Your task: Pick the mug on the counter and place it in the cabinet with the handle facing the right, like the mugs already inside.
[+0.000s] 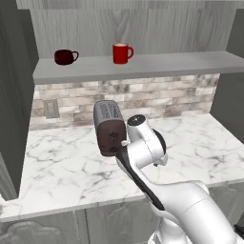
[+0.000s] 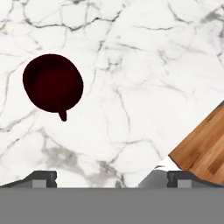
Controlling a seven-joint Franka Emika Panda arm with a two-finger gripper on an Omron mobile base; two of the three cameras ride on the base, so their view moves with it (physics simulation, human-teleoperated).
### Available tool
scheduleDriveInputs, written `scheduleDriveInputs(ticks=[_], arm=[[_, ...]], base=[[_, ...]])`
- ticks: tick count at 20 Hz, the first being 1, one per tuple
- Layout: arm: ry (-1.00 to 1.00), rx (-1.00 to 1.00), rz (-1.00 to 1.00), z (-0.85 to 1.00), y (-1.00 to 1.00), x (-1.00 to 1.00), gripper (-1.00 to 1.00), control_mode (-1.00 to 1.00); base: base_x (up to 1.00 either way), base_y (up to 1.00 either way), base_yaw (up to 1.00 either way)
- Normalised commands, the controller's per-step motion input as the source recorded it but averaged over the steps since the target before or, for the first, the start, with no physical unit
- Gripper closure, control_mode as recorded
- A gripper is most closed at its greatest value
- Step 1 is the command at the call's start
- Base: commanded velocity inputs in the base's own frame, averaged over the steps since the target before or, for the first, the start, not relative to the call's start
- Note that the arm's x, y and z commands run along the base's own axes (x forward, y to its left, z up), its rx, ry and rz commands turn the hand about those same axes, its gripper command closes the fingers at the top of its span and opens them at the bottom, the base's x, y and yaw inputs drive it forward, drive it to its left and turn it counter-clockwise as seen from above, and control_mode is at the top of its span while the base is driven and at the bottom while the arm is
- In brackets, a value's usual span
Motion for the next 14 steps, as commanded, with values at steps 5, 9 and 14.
scheduleDriveInputs(ticks=[5, 9, 14], arm=[[-0.01, 0.00, 0.04, -0.13, -0.01, 0.17, -1.00, -1.00], [0.00, 0.00, 0.04, -0.15, 0.00, 0.17, -1.00, -1.00], [0.00, 0.00, 0.04, -0.16, 0.00, 0.13, -1.00, -1.00]], base=[[0.00, 0.00, 0.00], [0.00, 0.00, 0.00], [0.00, 0.00, 0.00]])
